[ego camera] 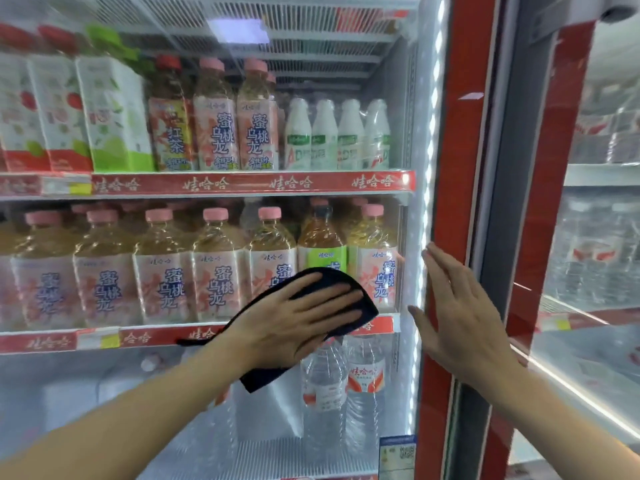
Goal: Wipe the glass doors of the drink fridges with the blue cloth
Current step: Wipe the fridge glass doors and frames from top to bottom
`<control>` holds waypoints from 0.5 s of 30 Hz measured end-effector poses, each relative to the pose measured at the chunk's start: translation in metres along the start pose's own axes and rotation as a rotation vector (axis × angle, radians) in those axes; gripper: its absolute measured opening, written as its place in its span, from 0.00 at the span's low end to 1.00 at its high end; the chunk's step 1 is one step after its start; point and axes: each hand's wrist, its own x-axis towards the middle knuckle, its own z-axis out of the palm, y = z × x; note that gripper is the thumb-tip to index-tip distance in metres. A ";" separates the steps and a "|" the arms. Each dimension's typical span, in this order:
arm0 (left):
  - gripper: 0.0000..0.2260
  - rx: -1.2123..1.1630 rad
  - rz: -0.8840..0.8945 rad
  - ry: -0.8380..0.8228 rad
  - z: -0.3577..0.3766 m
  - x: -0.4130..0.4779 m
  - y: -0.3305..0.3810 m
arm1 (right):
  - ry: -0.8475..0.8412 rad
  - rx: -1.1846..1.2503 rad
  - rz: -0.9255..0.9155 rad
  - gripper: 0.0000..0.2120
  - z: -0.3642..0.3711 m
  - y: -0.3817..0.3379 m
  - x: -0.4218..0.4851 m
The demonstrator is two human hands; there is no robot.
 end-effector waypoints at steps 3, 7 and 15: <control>0.26 -0.006 -0.118 0.104 -0.019 0.041 -0.057 | -0.027 -0.082 -0.035 0.39 -0.009 0.027 -0.005; 0.27 -0.023 -0.413 0.201 -0.026 0.085 -0.064 | 0.022 -0.124 -0.051 0.39 -0.001 0.039 -0.009; 0.29 -0.063 -0.351 0.192 0.013 0.074 0.038 | 0.045 -0.088 -0.054 0.40 0.014 0.044 -0.017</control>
